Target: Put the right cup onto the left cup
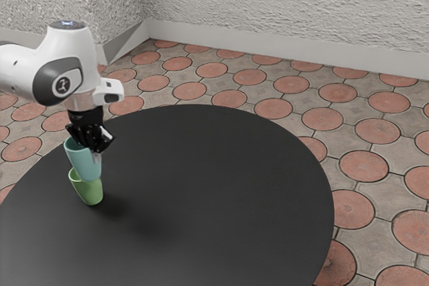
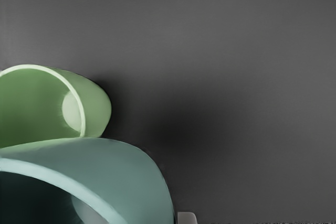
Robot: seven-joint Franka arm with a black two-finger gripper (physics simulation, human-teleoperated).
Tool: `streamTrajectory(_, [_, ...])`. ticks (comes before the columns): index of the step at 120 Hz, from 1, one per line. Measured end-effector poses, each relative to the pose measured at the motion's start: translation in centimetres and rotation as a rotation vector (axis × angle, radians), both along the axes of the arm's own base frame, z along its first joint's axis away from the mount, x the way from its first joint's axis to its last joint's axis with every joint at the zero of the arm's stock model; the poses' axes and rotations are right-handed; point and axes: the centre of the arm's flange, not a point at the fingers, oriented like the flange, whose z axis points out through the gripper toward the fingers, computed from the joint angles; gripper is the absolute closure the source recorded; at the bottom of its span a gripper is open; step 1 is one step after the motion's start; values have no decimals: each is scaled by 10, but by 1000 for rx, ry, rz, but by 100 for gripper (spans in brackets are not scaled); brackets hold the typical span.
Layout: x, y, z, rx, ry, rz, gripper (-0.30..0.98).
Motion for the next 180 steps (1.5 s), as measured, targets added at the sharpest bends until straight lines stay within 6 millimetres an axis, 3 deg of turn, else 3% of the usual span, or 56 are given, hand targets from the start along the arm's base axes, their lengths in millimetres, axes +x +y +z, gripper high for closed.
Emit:
streamTrajectory(25, [-2, 30, -2, 0, 13, 34, 78])
streamTrajectory(65, [10, 55, -15, -6, 29, 29, 78])
streamTrajectory(123, [22, 62, -35, -19, 19, -3, 78])
streamTrajectory(180, [30, 84, -44, -27, 14, 5, 78])
